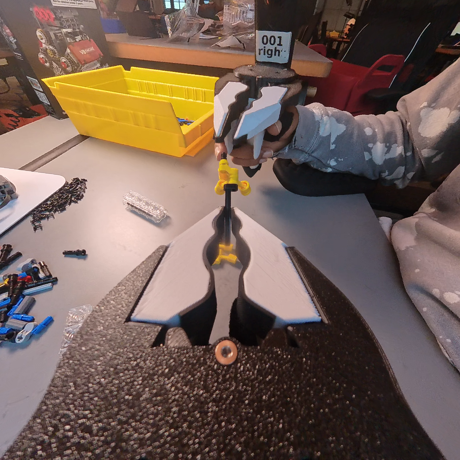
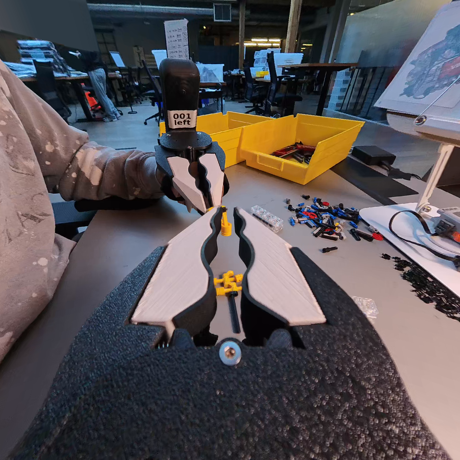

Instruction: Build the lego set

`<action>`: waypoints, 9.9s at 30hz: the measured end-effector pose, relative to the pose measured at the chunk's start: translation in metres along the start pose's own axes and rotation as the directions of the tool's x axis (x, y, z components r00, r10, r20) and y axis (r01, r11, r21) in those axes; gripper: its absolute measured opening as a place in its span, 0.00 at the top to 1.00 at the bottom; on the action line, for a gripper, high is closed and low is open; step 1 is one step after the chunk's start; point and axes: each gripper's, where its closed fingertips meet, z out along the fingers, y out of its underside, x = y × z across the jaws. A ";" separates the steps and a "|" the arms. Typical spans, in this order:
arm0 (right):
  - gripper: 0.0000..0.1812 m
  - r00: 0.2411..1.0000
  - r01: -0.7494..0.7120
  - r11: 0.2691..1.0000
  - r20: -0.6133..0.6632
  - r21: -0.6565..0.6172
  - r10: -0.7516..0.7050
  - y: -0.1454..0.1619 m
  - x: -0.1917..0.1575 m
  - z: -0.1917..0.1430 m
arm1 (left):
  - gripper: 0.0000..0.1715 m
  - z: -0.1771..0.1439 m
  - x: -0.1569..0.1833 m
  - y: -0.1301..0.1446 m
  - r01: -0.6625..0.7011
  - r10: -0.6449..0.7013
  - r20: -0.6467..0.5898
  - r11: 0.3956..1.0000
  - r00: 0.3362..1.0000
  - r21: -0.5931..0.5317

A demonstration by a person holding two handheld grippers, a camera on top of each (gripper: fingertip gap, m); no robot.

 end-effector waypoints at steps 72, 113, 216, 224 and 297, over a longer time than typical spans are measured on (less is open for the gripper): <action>0.95 0.907 0.378 0.592 0.413 -0.712 -0.082 0.116 -0.040 -0.006 | 0.98 -0.014 -0.027 0.021 -0.033 0.043 0.094 0.994 0.995 -0.109; 0.98 0.985 -0.068 0.938 0.128 -0.339 0.118 -0.031 0.000 0.025 | 0.98 -0.023 -0.012 -0.030 -0.072 0.059 0.092 0.987 0.994 0.145; 0.87 0.884 -0.466 0.858 0.066 0.218 0.463 -0.068 -0.013 0.068 | 0.98 -0.051 -0.020 -0.077 -0.200 0.074 0.343 0.916 0.936 0.348; 0.95 0.861 -0.478 0.813 -0.005 0.333 0.509 -0.059 0.001 0.071 | 0.98 -0.046 -0.027 -0.069 -0.277 0.136 0.450 0.924 0.882 0.264; 0.94 0.978 -0.161 0.987 -0.140 -0.012 0.157 -0.023 0.037 0.049 | 0.98 -0.026 -0.050 -0.017 -0.160 0.128 0.393 0.986 0.911 0.050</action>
